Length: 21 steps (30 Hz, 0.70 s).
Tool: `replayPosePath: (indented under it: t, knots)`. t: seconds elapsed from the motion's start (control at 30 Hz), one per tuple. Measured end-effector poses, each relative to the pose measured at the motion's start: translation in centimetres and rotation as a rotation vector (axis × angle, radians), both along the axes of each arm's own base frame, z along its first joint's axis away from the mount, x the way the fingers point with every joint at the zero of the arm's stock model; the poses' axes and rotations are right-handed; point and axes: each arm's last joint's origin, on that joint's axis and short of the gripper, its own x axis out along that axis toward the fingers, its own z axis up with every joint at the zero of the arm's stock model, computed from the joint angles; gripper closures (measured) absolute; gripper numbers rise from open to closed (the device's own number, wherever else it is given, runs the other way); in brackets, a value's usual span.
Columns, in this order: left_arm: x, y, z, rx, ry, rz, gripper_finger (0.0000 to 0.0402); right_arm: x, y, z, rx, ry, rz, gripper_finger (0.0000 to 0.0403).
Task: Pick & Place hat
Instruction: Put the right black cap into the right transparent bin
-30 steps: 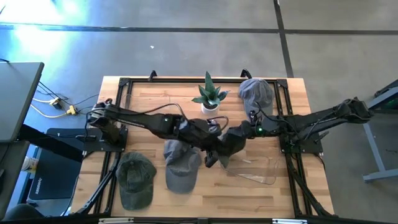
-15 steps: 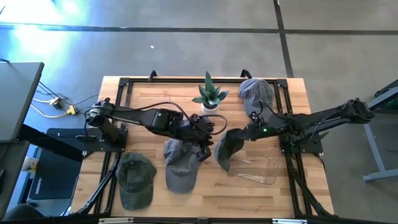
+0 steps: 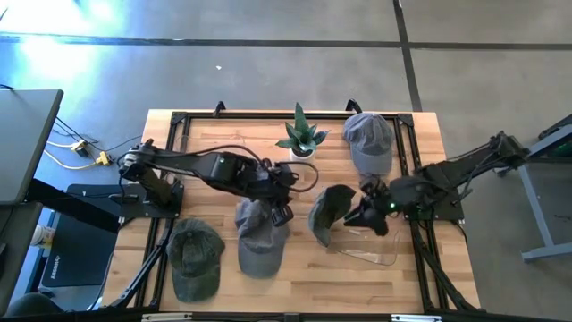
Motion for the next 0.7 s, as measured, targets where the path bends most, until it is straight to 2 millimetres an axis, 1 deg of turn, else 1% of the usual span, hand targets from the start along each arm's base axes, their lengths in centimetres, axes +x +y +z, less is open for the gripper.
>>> replayPosePath:
  t: [0.07,0.17,0.27,0.37,0.43,0.53,0.63,0.7]
  knots:
    - [-0.3,0.4,-0.3,0.003,0.044,0.005,0.0291,0.8,0.1,0.3,-0.119,0.086,-0.030,0.0285]
    - [-1.0,1.0,-1.0,0.012,0.152,0.035,0.0291,2.9,0.2,-0.1,-0.252,0.191,-0.037,0.0322]
    - [-1.7,1.4,-1.2,0.023,0.219,0.075,0.0291,5.6,0.1,-0.8,-0.303,0.236,0.003,0.0361]
    - [-1.8,1.6,-1.3,0.033,0.233,0.113,0.0291,8.1,-0.2,-1.7,-0.331,0.289,0.022,0.0395]
    - [-2.5,1.8,-0.8,0.043,0.226,0.140,0.0291,9.6,-0.7,-2.2,-0.376,0.312,-0.020,0.0397]
    - [-3.7,2.1,0.5,0.040,0.191,0.165,0.0291,11.3,-1.3,-2.2,-0.459,0.311,-0.108,0.0387]
    - [-4.0,2.1,0.8,0.035,0.173,0.175,0.0291,12.3,-1.7,-2.2,-0.495,0.309,-0.091,0.0385]
    - [-4.0,2.1,0.9,0.032,0.162,0.180,0.0291,12.4,-1.6,-2.0,-0.482,0.305,-0.046,0.0387]
